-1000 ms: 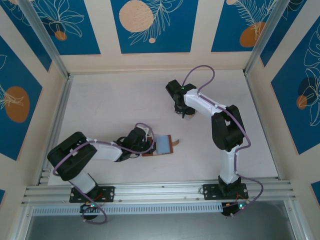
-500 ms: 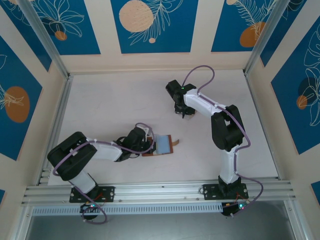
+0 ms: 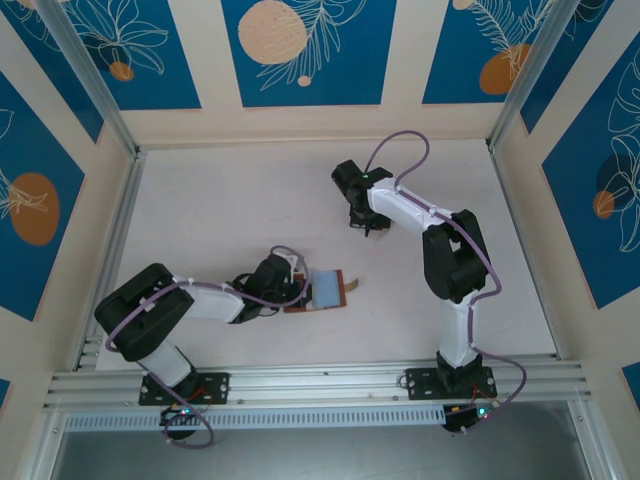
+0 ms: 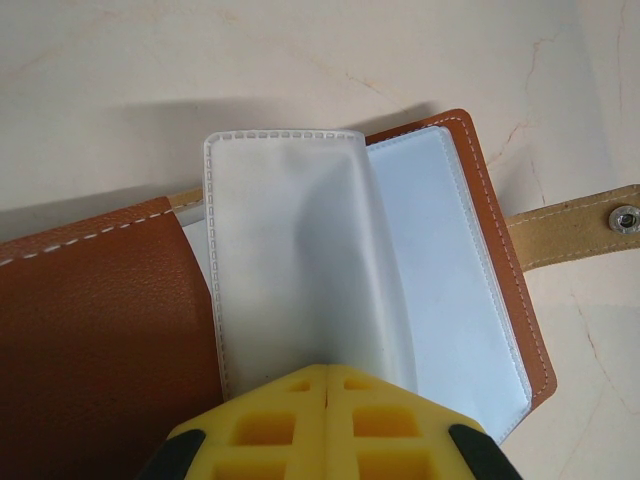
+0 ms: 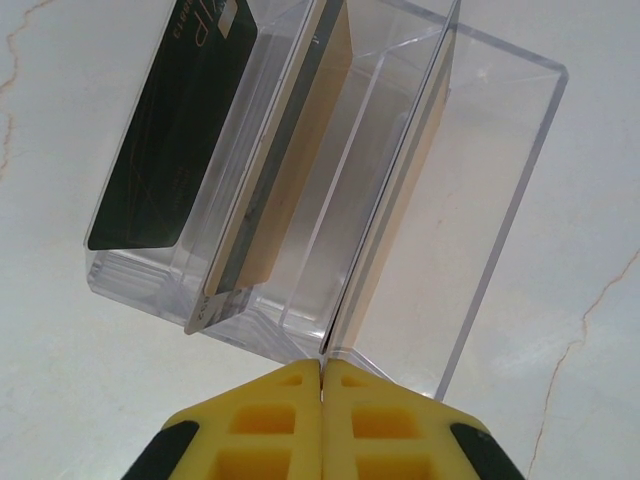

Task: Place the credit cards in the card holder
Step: Pick up the credit card from the storage box.

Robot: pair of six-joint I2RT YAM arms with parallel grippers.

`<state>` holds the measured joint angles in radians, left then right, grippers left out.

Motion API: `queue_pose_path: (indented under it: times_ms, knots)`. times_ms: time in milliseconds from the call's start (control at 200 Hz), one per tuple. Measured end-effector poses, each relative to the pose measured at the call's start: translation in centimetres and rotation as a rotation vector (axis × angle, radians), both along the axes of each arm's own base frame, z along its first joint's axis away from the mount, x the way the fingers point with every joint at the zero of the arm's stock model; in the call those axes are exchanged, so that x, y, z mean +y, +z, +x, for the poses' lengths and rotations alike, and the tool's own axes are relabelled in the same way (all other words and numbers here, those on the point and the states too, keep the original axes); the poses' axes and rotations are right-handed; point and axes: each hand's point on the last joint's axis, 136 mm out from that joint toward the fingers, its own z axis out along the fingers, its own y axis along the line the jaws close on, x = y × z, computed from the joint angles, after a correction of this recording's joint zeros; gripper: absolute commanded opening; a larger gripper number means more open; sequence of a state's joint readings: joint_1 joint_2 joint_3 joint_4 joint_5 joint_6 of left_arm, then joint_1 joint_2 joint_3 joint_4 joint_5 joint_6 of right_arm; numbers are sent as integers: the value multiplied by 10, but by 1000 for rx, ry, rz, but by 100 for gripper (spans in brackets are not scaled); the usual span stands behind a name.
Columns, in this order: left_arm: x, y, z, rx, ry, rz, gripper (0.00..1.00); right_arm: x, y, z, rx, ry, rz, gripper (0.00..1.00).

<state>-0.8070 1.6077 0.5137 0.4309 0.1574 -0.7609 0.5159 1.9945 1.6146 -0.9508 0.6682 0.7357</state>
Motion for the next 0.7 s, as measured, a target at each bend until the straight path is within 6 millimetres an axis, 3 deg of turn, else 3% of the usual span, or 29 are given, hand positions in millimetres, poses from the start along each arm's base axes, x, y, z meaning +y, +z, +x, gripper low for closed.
queue_pose_path:
  times_ms: [160, 700]
  knots:
    - [0, 0, 0, 0, 0, -1, 3, -4, 4, -6, -1, 3, -7, 0]
    - [0, 0, 0, 0, -1, 0, 3, -16, 23, -24, -31, 7, 24, 0]
